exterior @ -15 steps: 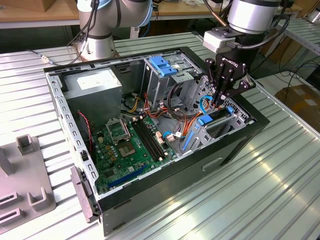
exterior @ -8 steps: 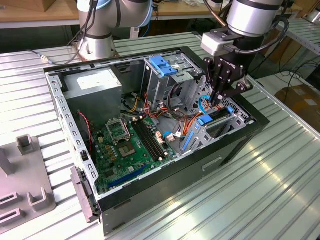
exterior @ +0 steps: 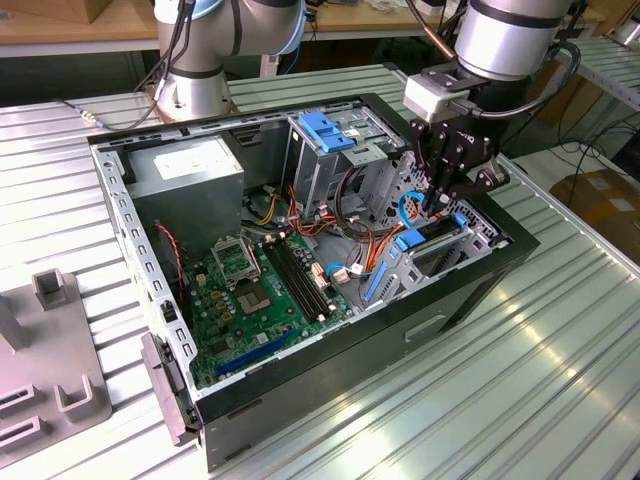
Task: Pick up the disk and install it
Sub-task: 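Insert the second disk wire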
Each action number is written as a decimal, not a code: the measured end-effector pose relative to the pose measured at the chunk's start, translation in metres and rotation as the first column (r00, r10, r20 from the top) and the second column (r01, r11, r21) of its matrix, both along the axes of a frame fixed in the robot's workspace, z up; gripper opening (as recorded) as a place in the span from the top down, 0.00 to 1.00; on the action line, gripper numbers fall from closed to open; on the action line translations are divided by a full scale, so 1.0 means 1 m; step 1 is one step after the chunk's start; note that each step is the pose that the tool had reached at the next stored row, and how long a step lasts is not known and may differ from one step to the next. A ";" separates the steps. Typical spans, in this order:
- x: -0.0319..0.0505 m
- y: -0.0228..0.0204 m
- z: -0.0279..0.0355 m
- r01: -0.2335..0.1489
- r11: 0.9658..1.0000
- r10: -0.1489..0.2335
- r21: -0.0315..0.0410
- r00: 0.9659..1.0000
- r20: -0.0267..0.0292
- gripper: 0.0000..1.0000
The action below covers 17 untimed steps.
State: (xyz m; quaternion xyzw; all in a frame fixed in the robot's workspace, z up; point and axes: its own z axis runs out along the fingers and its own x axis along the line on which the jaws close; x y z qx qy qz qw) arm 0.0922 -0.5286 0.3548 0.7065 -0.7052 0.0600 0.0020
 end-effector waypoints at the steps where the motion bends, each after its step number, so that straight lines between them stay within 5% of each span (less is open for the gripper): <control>1: -0.0007 -0.0002 -0.0002 -0.002 1.000 0.002 0.001 1.000 0.002 0.84; 10: -0.0065 -0.0005 -0.0012 -0.027 1.000 0.026 0.005 0.999 0.022 0.84; 17: -0.0132 -0.0060 -0.0032 -0.030 1.000 0.030 0.008 0.999 0.037 0.84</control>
